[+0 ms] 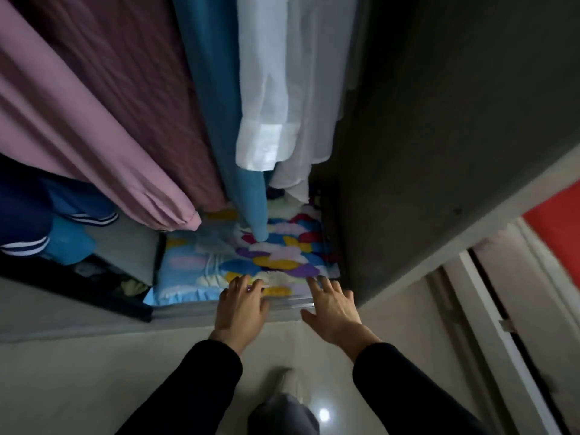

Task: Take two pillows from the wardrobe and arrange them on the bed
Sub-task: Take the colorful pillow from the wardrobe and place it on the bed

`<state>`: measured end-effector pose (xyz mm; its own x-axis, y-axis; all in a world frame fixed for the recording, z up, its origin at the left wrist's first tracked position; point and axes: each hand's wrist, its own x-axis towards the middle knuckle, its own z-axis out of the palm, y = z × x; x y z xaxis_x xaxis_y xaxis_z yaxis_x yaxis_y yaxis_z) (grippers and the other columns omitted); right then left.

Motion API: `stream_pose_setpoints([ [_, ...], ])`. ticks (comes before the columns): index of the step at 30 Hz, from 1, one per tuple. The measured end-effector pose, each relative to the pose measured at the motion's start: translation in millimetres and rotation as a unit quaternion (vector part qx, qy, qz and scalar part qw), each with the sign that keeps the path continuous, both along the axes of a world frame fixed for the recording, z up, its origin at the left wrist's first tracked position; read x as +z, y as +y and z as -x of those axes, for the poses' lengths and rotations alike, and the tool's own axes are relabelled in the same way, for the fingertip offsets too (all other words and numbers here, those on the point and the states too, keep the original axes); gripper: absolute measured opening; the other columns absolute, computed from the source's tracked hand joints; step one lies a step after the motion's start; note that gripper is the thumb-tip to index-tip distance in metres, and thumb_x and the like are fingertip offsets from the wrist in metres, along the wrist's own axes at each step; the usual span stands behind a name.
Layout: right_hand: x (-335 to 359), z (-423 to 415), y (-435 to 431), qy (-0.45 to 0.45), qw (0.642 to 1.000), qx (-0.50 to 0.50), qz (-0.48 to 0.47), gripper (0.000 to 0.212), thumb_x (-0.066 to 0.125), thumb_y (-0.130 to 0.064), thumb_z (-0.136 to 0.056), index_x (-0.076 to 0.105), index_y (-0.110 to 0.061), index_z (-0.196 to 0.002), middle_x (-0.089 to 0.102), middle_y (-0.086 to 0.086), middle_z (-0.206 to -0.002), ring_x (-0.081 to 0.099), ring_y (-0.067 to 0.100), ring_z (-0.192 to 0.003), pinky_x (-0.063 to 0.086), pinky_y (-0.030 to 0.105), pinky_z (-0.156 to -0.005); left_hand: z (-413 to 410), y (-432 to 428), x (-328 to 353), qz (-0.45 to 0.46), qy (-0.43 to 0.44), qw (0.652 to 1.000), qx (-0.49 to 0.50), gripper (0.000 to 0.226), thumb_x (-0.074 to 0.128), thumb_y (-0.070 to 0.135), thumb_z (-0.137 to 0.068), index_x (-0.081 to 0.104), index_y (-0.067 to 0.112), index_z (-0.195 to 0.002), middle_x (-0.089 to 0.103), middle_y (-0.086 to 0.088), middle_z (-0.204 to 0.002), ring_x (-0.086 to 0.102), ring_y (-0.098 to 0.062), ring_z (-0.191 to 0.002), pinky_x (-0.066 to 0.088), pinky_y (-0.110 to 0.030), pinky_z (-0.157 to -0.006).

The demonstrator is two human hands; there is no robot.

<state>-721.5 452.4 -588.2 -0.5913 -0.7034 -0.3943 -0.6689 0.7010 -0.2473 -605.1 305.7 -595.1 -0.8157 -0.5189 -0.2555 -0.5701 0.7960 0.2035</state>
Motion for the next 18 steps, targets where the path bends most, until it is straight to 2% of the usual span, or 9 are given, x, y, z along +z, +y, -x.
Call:
stream_pose_setpoints([
  [5,-121.1,33.0,-68.4,0.003,1.0,0.003,-0.014,0.071,0.053,-0.044,-0.088,0.02,-0.019,-0.146,0.028,0.005,-0.151,0.028,0.027,-0.136,0.028,0.052,-0.108,25.3,-75.1,-118.7,0.023,0.004,0.999,0.025,0.04,0.045,0.035,-0.088,0.05,0.019,-0.125,0.048,-0.008,-0.134,0.043,-0.026,-0.123,0.041,-0.035,-0.094],
  [9,-226.0,61.9,-121.5,0.034,0.999,0.001,0.001,0.071,0.053,-0.047,-0.087,0.021,-0.021,-0.145,0.029,0.006,-0.149,0.03,0.029,-0.134,0.03,0.049,-0.107,42.7,-135.2,-229.7,0.045,0.004,0.999,0.03,0.048,0.045,0.035,-0.088,0.045,0.018,-0.133,0.046,-0.009,-0.138,0.041,-0.027,-0.126,0.039,-0.035,-0.099],
  [12,-298.5,80.5,-156.2,0.041,0.999,0.003,0.003,0.071,0.051,-0.048,-0.089,0.018,-0.022,-0.146,0.024,0.007,-0.152,0.025,0.03,-0.137,0.025,0.051,-0.108,53.9,-175.6,-306.2,0.038,0.03,0.997,0.056,0.051,0.049,0.038,-0.088,0.045,0.017,-0.134,0.045,-0.011,-0.14,0.038,-0.028,-0.13,0.036,-0.037,-0.104],
  [18,-387.2,98.8,-191.4,0.075,0.996,0.024,0.037,0.072,0.052,-0.051,-0.087,0.022,-0.02,-0.145,0.028,0.005,-0.151,0.027,0.025,-0.136,0.028,0.047,-0.106,62.6,-231.5,-403.0,0.052,0.076,0.993,0.069,0.057,0.047,0.042,-0.09,0.037,0.017,-0.139,0.029,-0.015,-0.152,0.026,-0.027,-0.14,0.023,-0.036,-0.115],
])
